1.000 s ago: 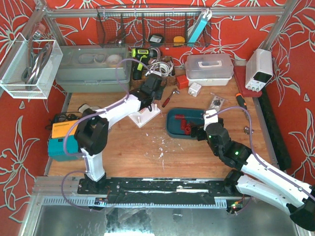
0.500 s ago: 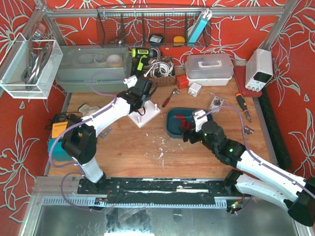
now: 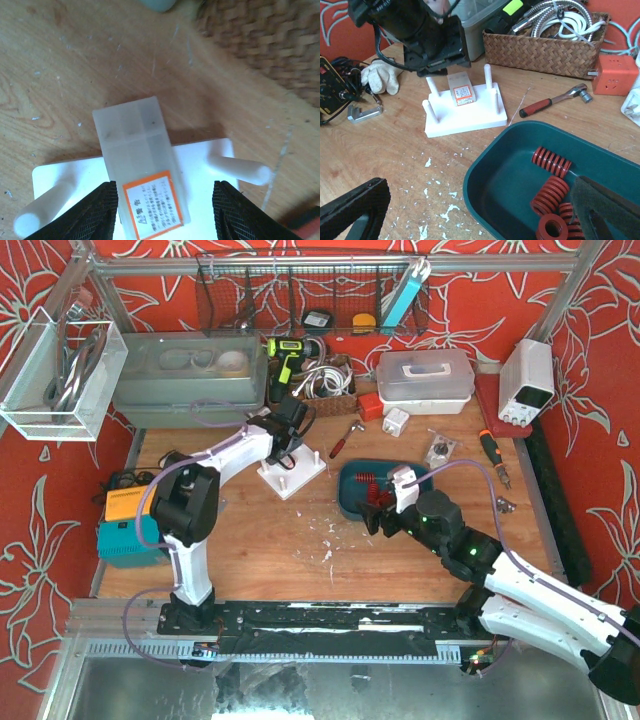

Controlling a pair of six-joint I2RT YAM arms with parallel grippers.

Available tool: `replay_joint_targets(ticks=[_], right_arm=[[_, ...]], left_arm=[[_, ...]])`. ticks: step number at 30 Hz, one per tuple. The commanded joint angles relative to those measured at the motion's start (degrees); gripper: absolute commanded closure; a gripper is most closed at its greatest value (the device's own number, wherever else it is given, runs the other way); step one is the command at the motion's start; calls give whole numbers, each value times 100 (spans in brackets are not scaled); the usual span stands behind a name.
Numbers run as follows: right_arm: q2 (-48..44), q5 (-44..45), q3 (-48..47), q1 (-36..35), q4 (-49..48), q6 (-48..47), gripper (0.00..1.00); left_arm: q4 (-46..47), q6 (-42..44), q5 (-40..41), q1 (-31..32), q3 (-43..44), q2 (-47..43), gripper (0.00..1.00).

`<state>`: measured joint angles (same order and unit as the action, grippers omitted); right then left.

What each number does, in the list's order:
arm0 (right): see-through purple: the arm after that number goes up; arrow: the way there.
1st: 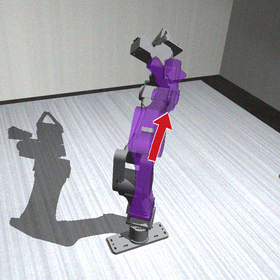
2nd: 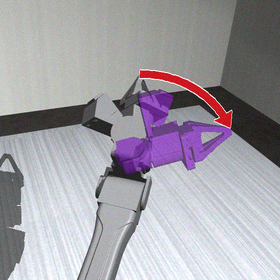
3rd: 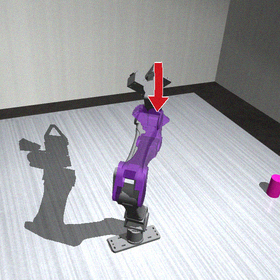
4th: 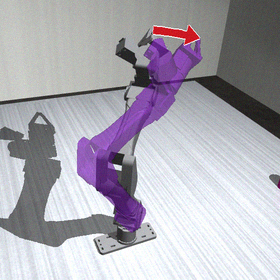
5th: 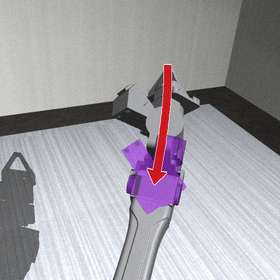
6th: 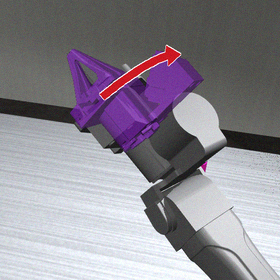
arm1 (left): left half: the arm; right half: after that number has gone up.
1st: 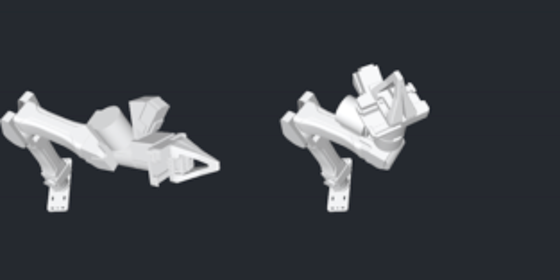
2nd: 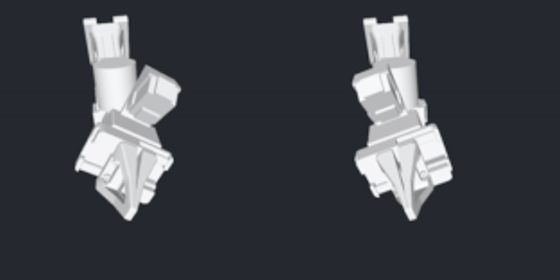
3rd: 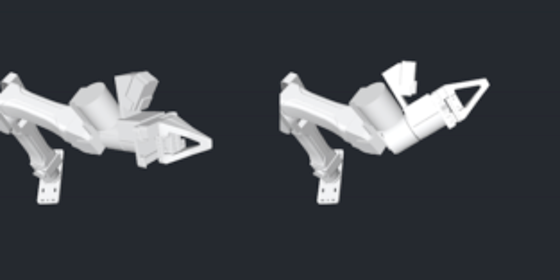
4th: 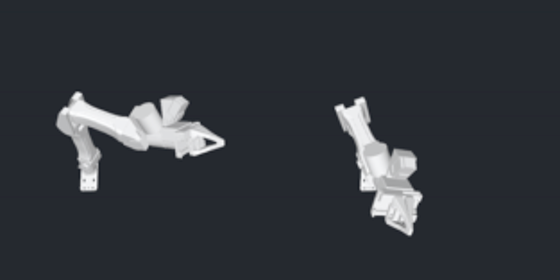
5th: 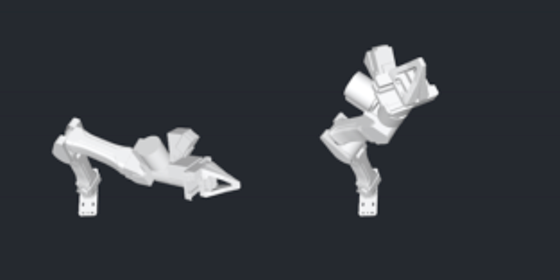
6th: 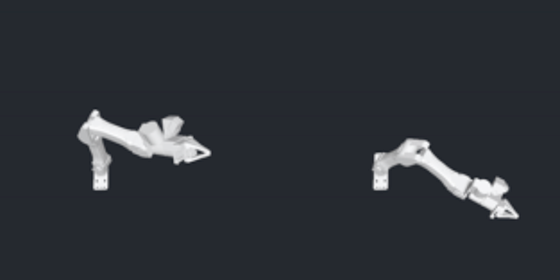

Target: Install the large spring

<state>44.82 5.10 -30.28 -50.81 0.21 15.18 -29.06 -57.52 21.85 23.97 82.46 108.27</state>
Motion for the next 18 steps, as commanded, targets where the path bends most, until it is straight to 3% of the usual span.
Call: replay_joint_targets(ticks=[1,9,18], right_arm=[[-86,283,57,-45,-1,-41,1],[-131,415,58,-58,54,-37,1],[-199,528,58,-51,113,-37,1]], left_arm=[[-322,-199,-213,-121,199,403,45],[-286,-77,-319,-138,378,776,36],[-455,-114,-271,-148,535,1035,36]])
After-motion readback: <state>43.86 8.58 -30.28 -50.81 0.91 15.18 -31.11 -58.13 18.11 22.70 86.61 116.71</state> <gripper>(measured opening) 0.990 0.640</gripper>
